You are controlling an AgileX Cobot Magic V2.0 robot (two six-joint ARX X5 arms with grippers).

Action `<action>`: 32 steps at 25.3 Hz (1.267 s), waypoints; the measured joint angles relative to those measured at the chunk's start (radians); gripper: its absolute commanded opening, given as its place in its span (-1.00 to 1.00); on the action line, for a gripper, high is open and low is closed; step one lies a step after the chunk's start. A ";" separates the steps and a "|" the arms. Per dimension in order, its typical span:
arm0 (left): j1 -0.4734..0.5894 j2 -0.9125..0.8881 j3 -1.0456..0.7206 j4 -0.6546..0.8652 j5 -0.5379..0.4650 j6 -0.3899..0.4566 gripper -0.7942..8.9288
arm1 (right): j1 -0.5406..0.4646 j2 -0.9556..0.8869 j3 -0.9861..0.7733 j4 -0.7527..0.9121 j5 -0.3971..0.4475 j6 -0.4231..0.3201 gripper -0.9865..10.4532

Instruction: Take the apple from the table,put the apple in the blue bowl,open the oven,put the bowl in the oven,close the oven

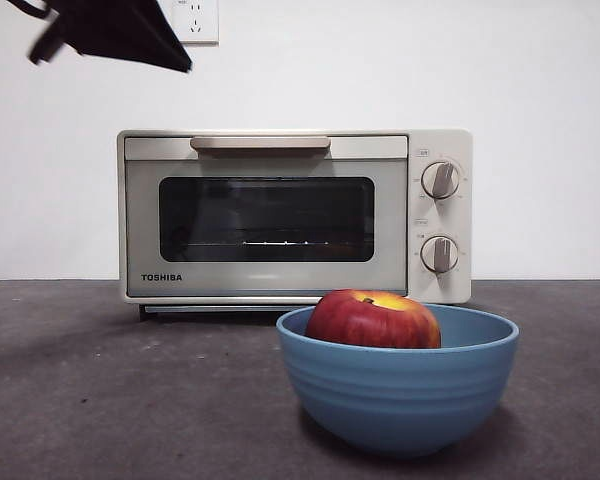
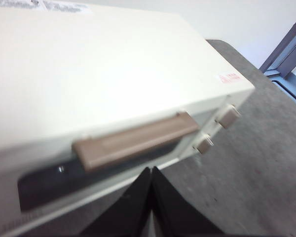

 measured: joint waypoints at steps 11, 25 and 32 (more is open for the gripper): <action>-0.007 0.236 0.126 0.037 -0.009 0.034 -0.82 | 0.000 -0.011 0.000 -0.004 0.000 0.018 -0.04; -0.039 0.288 0.142 0.061 -0.052 0.070 -0.82 | 0.000 -0.011 0.000 0.011 0.000 0.018 -0.04; -0.091 0.283 0.161 -0.035 -0.047 0.103 -0.82 | 0.000 -0.011 0.000 0.011 0.000 0.026 -0.04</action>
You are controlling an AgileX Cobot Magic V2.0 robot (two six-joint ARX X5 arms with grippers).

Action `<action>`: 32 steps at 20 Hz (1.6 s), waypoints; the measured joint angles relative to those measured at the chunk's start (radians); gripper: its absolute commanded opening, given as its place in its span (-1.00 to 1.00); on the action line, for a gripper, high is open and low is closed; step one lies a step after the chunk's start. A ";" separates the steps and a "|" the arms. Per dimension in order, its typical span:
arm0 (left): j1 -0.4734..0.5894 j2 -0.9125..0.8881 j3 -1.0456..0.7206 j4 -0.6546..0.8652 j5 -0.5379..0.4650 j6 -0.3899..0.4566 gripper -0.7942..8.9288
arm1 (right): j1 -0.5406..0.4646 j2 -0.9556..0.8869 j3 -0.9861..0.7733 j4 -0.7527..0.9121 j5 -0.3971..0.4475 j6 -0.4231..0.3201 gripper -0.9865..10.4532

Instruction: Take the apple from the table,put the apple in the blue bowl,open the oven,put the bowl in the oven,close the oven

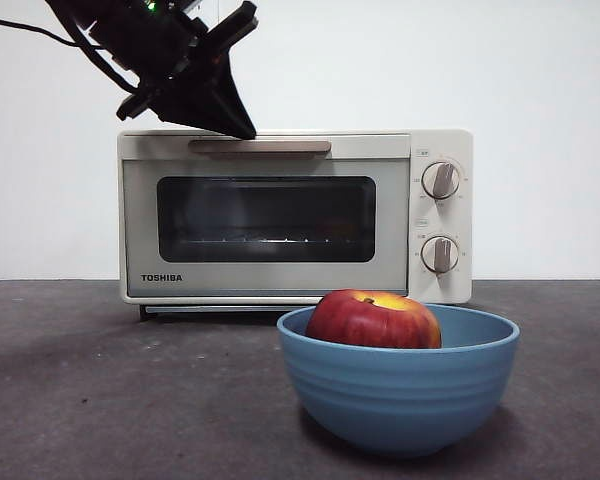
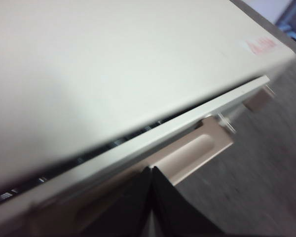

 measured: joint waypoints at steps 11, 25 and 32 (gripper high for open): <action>-0.097 -0.005 -0.006 -0.357 0.043 0.008 -0.82 | 0.000 0.000 0.000 0.000 -0.031 0.019 -0.04; -0.115 -0.005 -0.023 -0.509 0.025 0.018 -0.82 | 0.000 0.043 0.000 0.005 -0.185 0.035 -0.05; -0.046 -0.222 -0.023 -0.498 0.026 0.024 -0.82 | 0.000 0.192 0.000 0.143 -0.317 0.031 -0.07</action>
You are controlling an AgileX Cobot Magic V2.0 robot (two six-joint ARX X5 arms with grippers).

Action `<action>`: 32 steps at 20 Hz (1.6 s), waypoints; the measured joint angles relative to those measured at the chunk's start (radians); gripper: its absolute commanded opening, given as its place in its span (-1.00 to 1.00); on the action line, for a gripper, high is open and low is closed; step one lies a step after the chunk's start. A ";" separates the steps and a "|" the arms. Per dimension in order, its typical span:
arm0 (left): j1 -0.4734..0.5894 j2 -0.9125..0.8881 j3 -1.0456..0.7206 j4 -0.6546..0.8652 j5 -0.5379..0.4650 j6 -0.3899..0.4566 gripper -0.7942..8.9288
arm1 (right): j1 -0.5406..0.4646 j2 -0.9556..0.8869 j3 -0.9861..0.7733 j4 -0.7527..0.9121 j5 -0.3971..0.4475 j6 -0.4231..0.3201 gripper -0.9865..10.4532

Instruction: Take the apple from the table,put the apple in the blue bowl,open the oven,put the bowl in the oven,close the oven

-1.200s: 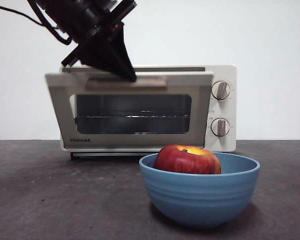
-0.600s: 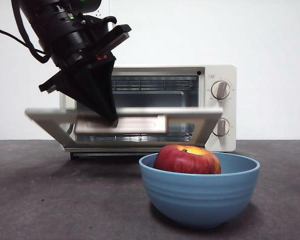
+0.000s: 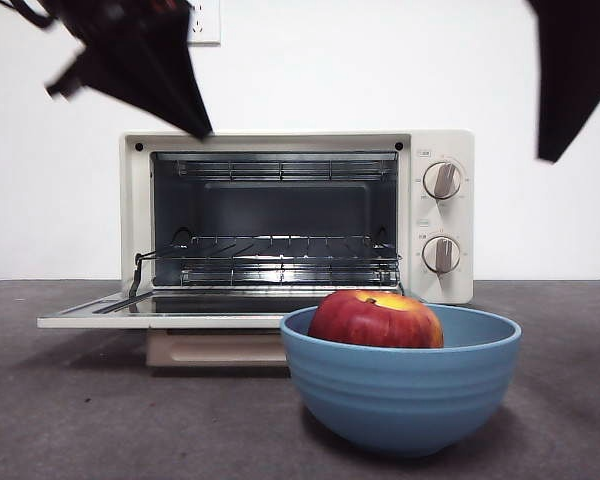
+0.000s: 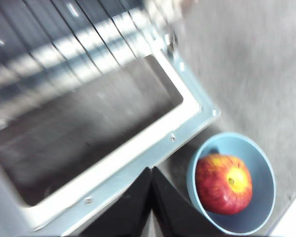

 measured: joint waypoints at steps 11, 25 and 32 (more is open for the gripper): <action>0.259 -0.355 -0.299 -0.019 0.050 0.001 -0.82 | -0.003 0.244 -0.065 0.232 -0.077 -0.048 -0.20; 0.268 -0.548 -0.354 -0.081 0.058 0.001 -0.82 | -0.011 0.378 -0.087 0.354 -0.146 -0.051 -0.82; 0.269 -0.548 -0.354 -0.080 0.058 0.001 -0.82 | -0.011 0.379 -0.080 0.346 -0.177 -0.035 -0.82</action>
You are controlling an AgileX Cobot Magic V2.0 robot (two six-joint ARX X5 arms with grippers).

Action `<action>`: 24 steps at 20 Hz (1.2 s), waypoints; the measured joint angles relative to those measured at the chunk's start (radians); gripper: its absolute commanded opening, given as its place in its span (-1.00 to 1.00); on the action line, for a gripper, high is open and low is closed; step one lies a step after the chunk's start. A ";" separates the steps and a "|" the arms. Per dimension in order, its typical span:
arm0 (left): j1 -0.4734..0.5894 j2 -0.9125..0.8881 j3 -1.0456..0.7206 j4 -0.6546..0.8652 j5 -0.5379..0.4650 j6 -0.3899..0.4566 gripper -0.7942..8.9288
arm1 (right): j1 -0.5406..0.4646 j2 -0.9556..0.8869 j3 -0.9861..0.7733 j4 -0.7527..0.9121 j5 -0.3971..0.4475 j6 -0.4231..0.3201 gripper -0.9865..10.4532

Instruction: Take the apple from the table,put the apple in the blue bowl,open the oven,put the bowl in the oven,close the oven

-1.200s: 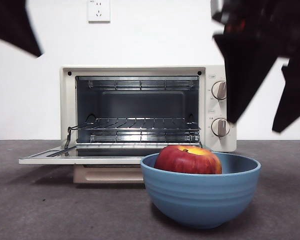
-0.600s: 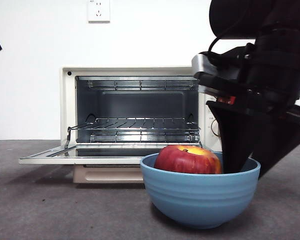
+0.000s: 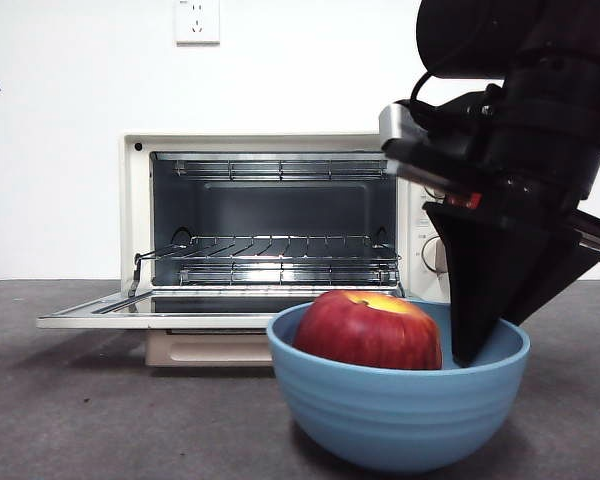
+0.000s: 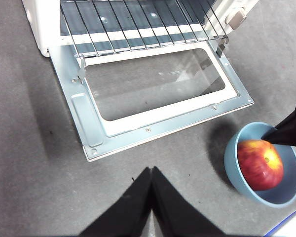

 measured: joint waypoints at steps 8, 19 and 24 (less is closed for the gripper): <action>0.000 0.000 0.000 0.003 0.000 0.000 -0.82 | -0.025 0.003 0.278 -0.072 0.021 0.021 -0.82; 0.000 0.000 0.000 0.010 0.000 0.000 -0.82 | -0.129 0.285 0.612 -0.077 0.043 0.145 -0.82; -0.015 0.000 0.000 0.010 0.000 0.000 -0.82 | -0.144 0.366 0.700 -0.077 0.055 0.239 -0.82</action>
